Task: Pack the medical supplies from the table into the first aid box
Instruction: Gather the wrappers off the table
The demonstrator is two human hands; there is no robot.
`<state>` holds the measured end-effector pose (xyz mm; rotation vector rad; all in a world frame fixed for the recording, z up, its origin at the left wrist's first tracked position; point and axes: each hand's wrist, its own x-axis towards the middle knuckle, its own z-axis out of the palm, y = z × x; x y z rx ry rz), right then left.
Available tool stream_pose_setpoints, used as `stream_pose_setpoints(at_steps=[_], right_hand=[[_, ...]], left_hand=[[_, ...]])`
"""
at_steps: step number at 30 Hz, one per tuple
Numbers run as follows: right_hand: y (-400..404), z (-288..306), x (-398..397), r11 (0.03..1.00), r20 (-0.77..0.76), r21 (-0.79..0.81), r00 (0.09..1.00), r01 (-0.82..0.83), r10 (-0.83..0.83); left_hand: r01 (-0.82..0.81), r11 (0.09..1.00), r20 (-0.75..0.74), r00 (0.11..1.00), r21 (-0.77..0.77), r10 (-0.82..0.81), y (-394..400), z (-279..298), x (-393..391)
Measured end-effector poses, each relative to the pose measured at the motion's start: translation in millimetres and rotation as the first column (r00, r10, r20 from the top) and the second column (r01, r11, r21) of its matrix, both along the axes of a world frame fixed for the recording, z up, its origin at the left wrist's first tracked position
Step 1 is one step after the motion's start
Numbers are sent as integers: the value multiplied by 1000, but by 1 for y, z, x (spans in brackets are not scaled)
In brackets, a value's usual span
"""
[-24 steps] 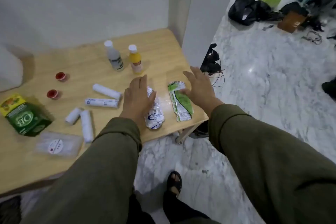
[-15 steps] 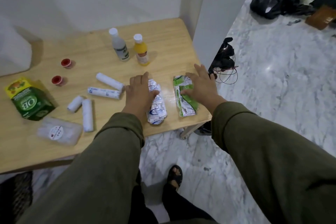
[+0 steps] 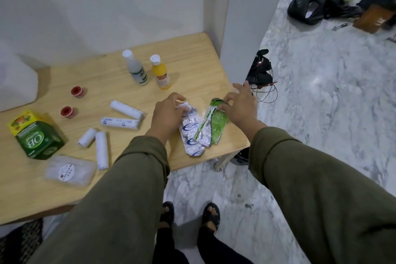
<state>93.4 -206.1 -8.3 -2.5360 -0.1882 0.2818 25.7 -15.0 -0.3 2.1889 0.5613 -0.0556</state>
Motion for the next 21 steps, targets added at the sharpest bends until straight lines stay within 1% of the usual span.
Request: stream_pose_setpoints(at_steps=[3,6,10,14,17,21], right_hand=[[-12,10,2,994,29,20,993,111,-112],[-31,27,4,978,91,47,974,205,-209],[-60,52,1,937,111,62,930,345,-350],[-91,76,-11,849,154,110,835,517,-528],[-115,90,-22,766,178,136,745,629,-643],[-142,89,-35,651,190,186,623,736,-759]], left_hand=[[63,997,68,995,52,-67,-8,12,14],[138,990,149,980,-21,-133,-21,29,31],[238,969,213,952,-60,-221,-44,49,57],[375,926,264,898,-46,-351,-78,71,83],[491,869,287,842,-62,-456,-110,85,101],[611,791,301,761,-33,-575,-156,88,120]])
